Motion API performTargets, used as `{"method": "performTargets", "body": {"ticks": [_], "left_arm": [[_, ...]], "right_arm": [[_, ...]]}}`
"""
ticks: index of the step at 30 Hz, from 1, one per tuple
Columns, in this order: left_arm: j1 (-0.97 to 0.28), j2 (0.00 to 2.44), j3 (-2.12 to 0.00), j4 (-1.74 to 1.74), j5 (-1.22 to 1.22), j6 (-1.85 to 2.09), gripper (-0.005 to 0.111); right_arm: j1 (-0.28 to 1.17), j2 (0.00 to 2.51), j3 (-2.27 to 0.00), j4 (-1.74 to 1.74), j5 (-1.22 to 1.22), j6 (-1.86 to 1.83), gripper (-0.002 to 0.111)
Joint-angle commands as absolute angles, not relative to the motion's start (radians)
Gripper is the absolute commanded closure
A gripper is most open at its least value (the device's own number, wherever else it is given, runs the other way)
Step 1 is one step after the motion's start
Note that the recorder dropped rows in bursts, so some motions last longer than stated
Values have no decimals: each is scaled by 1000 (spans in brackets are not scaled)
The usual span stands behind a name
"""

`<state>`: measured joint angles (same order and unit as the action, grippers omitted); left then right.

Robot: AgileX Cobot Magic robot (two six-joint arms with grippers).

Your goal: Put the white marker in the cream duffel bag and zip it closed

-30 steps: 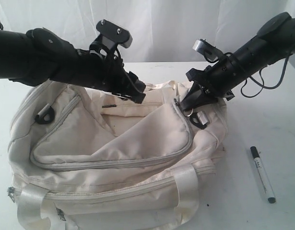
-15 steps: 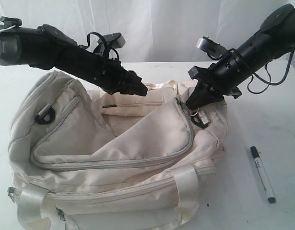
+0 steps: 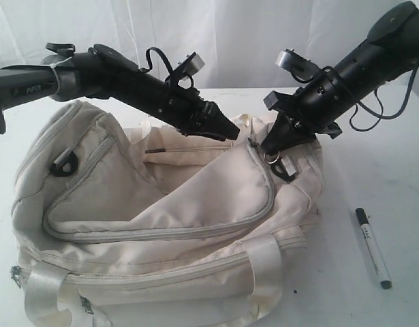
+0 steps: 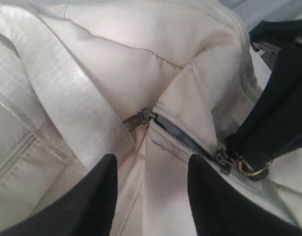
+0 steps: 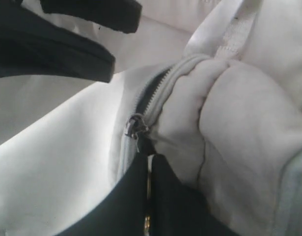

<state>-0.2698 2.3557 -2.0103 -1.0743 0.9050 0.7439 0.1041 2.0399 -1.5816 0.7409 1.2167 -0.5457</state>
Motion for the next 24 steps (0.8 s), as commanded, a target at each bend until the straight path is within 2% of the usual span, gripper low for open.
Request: {"method": "performTargets", "body": {"ticks": [1, 21, 24], "left_arm": [[-270, 2373, -2064, -1115, 913, 631, 57], [-360, 2491, -2184, -1110, 935, 527, 57], [-361, 2491, -2184, -1110, 918, 513, 65]], "right_arm": [[120, 2025, -1581, 729, 1221, -544, 108], [138, 2025, -1581, 721, 1221, -544, 108], [138, 2025, -1581, 721, 1221, -544, 108]]}}
